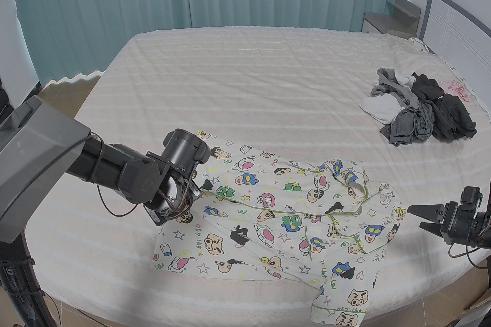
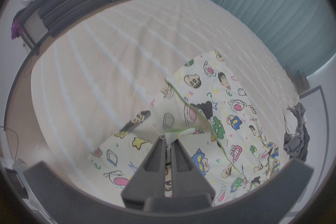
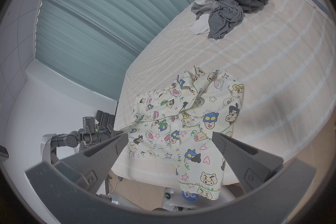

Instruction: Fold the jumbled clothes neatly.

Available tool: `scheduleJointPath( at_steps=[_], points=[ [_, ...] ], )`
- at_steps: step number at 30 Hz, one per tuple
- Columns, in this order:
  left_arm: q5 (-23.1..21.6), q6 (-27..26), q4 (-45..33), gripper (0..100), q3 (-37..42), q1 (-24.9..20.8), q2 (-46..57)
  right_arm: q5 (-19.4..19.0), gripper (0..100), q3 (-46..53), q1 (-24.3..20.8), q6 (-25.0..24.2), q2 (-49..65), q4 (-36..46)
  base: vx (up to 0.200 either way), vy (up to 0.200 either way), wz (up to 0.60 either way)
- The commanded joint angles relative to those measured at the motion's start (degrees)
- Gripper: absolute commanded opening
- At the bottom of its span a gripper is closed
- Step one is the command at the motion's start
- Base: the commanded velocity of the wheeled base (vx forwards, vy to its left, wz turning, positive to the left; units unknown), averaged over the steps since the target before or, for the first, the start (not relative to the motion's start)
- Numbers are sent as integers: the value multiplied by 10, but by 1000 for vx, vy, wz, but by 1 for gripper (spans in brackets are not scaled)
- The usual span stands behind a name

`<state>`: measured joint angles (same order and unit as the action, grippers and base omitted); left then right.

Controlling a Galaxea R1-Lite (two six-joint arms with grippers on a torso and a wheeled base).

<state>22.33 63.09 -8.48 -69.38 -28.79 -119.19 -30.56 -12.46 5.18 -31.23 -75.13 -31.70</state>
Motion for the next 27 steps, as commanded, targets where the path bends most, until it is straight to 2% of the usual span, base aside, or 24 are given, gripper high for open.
scheduleJointPath(
  at_steps=[1, 7, 10, 17, 18, 27],
  points=[
    [22, -23, 32, 0, 23, 0, 6, 1, 100, 0, 0, 0, 1, 0, 0, 0, 0],
    [61, -60, 86, 0, 50, -6, 6, 1, 100, 0, 0, -1, 10, 0, 0, 0, 0],
    [96, -94, 110, 0, 67, -14, 8, 1, 100, 0, 0, -1, 15, 0, 0, 0, 0],
    [104, -138, 127, 0, 93, -14, 6, 1, 100, 1, 0, -1, 12, 1, 0, 0, 0],
    [103, -140, 134, 100, 93, -14, 6, 1, 100, 1, 0, -1, 11, 1, 0, 0, 0],
    [108, -176, 196, 100, 125, -4, 14, 2, 100, 2, 0, -1, 12, 2, 0, 0, 0]
  ],
)
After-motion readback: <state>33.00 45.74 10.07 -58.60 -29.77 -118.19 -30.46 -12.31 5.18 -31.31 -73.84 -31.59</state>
